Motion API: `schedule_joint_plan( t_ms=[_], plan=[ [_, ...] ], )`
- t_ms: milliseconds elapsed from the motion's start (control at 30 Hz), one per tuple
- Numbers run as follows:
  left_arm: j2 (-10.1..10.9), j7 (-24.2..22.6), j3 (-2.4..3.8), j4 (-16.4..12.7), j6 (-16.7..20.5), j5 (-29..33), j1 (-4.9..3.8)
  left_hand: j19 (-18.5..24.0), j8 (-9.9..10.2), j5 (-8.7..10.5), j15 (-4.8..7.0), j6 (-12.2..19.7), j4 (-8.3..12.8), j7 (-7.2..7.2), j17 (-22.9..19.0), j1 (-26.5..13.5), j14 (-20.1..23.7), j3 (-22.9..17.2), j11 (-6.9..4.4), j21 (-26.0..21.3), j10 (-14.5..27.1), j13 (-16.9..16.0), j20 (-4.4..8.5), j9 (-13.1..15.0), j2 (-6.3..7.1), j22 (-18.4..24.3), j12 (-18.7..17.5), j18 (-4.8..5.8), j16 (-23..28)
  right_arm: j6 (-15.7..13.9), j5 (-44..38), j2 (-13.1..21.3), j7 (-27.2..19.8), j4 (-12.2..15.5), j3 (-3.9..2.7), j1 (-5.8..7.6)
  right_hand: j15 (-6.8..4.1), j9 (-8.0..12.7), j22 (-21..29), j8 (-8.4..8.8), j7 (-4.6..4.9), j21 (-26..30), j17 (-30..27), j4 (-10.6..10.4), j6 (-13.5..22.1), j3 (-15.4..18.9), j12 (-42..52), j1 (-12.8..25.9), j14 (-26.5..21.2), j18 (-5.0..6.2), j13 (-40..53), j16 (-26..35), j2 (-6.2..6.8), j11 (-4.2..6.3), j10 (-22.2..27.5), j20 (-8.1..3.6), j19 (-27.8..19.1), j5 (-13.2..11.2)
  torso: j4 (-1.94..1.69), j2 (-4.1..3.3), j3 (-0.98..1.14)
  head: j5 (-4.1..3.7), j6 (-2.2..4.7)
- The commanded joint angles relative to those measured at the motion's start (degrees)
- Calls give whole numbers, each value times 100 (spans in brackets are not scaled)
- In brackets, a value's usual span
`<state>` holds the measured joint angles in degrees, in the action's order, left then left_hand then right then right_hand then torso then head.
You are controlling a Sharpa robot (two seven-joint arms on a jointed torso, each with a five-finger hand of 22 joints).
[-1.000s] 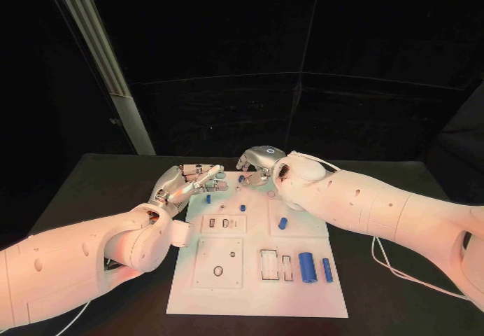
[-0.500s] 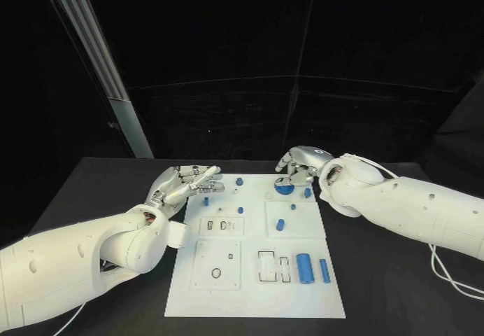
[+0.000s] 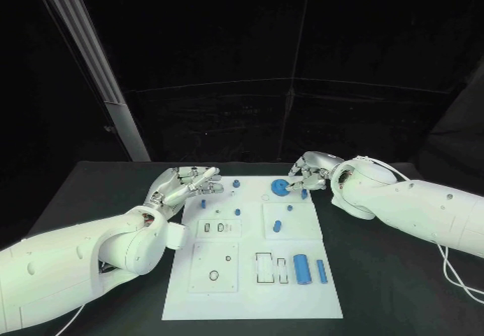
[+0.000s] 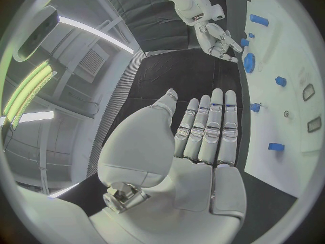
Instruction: Assemble the parts on the task board
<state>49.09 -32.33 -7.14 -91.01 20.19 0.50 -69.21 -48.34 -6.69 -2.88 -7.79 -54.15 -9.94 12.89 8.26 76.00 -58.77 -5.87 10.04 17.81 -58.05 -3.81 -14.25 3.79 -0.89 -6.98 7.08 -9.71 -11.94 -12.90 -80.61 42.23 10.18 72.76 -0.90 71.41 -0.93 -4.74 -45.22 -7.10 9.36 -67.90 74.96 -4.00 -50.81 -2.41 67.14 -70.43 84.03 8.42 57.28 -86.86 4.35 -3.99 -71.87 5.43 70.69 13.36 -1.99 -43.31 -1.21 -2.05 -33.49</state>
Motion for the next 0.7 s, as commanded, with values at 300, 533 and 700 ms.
schedule_joint_plan(
  t_ms=[300,533,700],
  plan=[
    [-48,-12,1,42,-110,-48,-4,-32,23,-19,-22,-3,36,38,6,18,-26,0,30,-37,11,7,-17,-8,-62,12,-30,-80,44,247,-200,-255,96,-195,-1,12,73,5,-69,-67,4,-81,934,0,94,74,331,-201,486,-57,413,-80,-45,-31,-176,28,61,-6,-4,-9,-15,2,-42],
    [-63,-10,1,53,-118,-48,-3,-32,23,-19,-22,-3,36,38,6,18,-26,0,30,-37,11,7,-17,-8,-62,12,-30,-80,44,307,-330,-370,92,-305,0,11,82,4,-107,-94,10,-112,984,43,114,69,490,-345,493,-62,624,-104,-95,-37,-251,38,70,-26,-4,-3,-17,4,-63],
    [-65,-6,1,52,-122,-48,-3,-32,23,-19,-22,-3,36,38,6,18,-26,0,30,-37,11,7,-17,-8,-62,12,-30,-80,44,383,-370,-438,85,-369,0,10,84,1,-134,-113,11,-131,1007,76,113,56,582,-422,497,-66,748,-115,-128,-38,-305,41,76,-32,-14,1,-18,18,-27]
  ],
)
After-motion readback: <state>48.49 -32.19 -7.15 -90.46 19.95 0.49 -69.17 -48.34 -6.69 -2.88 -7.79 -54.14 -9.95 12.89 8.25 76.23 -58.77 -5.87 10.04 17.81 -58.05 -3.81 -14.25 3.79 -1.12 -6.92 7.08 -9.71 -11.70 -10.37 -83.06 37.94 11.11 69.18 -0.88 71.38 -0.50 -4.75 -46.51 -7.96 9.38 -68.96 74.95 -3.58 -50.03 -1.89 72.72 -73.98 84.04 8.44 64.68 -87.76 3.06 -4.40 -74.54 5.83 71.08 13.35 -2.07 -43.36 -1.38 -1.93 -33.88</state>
